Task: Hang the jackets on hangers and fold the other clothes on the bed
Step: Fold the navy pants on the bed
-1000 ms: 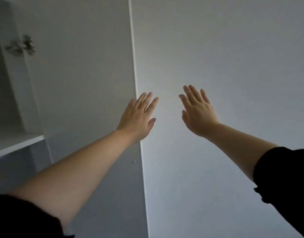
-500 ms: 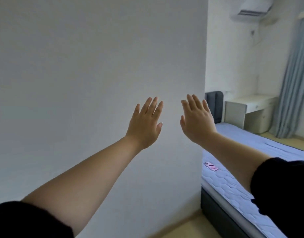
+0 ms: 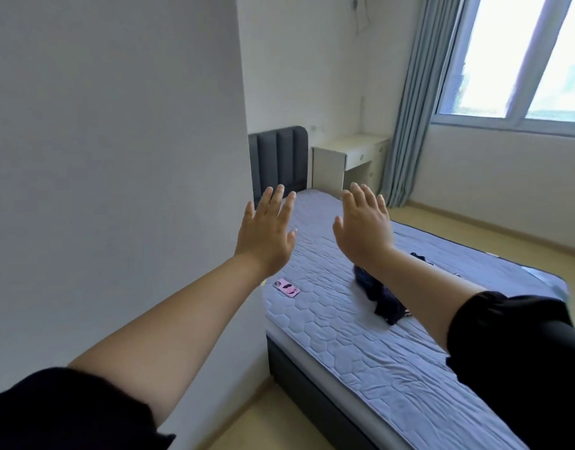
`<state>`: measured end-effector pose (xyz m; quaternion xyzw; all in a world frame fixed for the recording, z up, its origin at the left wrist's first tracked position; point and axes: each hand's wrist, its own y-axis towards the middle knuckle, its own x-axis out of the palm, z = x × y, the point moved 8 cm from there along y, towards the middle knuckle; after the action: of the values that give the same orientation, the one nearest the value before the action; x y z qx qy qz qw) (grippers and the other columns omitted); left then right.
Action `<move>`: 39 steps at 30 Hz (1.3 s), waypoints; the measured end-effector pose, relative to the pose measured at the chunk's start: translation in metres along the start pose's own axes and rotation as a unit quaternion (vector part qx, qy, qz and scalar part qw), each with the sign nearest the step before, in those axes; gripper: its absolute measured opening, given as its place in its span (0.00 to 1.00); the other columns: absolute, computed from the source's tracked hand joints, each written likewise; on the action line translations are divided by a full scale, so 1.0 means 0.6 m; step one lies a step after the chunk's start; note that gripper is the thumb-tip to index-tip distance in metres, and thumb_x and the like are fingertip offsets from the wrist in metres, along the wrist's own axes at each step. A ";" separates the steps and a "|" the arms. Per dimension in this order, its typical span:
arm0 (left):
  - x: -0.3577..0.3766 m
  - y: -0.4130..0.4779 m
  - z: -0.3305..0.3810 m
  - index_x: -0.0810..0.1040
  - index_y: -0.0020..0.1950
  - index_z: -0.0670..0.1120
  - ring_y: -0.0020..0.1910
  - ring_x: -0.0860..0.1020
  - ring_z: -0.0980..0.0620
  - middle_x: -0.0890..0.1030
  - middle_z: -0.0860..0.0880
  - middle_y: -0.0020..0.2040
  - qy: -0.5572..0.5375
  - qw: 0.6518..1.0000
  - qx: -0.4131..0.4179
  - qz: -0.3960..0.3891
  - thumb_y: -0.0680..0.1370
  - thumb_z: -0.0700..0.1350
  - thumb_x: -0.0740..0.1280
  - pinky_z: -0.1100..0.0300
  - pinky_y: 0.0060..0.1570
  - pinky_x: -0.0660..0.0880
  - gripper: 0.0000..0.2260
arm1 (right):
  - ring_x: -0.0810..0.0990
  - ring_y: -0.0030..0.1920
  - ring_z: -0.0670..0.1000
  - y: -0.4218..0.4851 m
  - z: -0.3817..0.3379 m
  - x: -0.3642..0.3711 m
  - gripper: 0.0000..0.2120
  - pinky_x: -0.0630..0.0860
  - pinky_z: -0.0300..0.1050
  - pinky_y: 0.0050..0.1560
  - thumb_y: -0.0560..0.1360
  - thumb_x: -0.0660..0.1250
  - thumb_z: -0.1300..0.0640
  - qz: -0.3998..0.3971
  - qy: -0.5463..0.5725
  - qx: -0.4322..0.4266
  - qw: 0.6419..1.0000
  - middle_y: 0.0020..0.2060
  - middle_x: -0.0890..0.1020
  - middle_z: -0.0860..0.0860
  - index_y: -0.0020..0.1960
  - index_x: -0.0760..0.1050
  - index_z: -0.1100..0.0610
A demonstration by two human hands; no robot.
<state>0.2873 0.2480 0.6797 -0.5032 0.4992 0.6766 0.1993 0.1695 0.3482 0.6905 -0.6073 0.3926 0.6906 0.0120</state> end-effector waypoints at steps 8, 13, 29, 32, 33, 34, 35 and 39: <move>0.346 0.192 0.085 0.45 0.79 0.49 0.78 0.45 0.45 0.46 0.46 0.79 -0.023 0.994 -0.074 -0.078 0.82 0.52 0.53 0.44 0.74 0.46 0.28 | 0.54 0.75 0.57 0.139 0.243 0.296 0.25 0.50 0.57 0.75 0.80 0.56 0.53 -0.098 0.005 0.012 0.995 0.74 0.59 0.57 0.74 0.57 0.60; 0.554 0.246 0.102 0.44 0.79 0.47 0.77 0.45 0.45 0.45 0.45 0.79 -0.049 0.980 -0.109 -0.161 0.82 0.52 0.53 0.44 0.73 0.48 0.29 | 0.57 0.74 0.57 0.164 0.331 0.511 0.23 0.53 0.56 0.74 0.80 0.55 0.53 -0.177 0.020 0.021 0.984 0.73 0.61 0.57 0.73 0.59 0.60; 0.835 0.129 0.014 0.41 0.78 0.49 0.77 0.43 0.46 0.41 0.46 0.79 -0.055 0.935 -0.121 -0.329 0.82 0.52 0.52 0.44 0.73 0.47 0.29 | 0.55 0.75 0.57 0.054 0.319 0.841 0.25 0.53 0.54 0.74 0.79 0.55 0.53 -0.335 0.041 0.053 0.940 0.76 0.57 0.57 0.74 0.57 0.60; 0.908 0.139 0.021 0.42 0.79 0.49 0.77 0.43 0.46 0.42 0.46 0.79 -0.061 0.935 -0.106 -0.333 0.82 0.52 0.53 0.44 0.73 0.48 0.29 | 0.55 0.75 0.57 0.034 0.335 0.910 0.26 0.54 0.54 0.73 0.79 0.55 0.54 -0.349 0.037 0.067 0.934 0.75 0.57 0.58 0.74 0.57 0.61; 0.937 0.142 0.023 0.42 0.79 0.49 0.77 0.43 0.46 0.42 0.46 0.79 -0.069 0.936 -0.107 -0.328 0.82 0.52 0.53 0.44 0.73 0.48 0.29 | 0.55 0.75 0.57 0.030 0.342 0.937 0.26 0.54 0.54 0.73 0.79 0.55 0.53 -0.348 0.036 0.071 0.934 0.75 0.57 0.58 0.74 0.57 0.61; 0.967 0.145 0.026 0.43 0.79 0.49 0.77 0.43 0.46 0.42 0.46 0.79 -0.074 0.937 -0.109 -0.323 0.82 0.51 0.53 0.45 0.73 0.48 0.29 | 0.55 0.75 0.57 0.027 0.349 0.965 0.26 0.54 0.54 0.73 0.79 0.56 0.53 -0.347 0.034 0.073 0.935 0.76 0.57 0.58 0.75 0.57 0.60; 0.999 0.143 0.029 0.43 0.79 0.49 0.77 0.43 0.46 0.43 0.46 0.79 -0.079 0.937 -0.113 -0.320 0.82 0.51 0.53 0.45 0.73 0.48 0.29 | 0.55 0.75 0.57 0.021 0.357 0.994 0.26 0.54 0.54 0.73 0.79 0.56 0.53 -0.348 0.031 0.072 0.934 0.76 0.57 0.58 0.75 0.56 0.60; 1.135 0.114 0.046 0.42 0.79 0.49 0.77 0.43 0.46 0.42 0.47 0.79 -0.093 0.931 -0.122 -0.331 0.82 0.51 0.53 0.45 0.73 0.49 0.28 | 0.53 0.76 0.57 -0.002 0.394 1.118 0.28 0.52 0.53 0.74 0.79 0.56 0.52 -0.363 0.020 0.072 0.929 0.76 0.56 0.57 0.76 0.54 0.59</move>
<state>-0.0608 0.0847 0.1127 -0.5949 0.1969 0.6718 0.3950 -0.2016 0.1719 0.1104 -0.7198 0.1942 0.5963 0.2975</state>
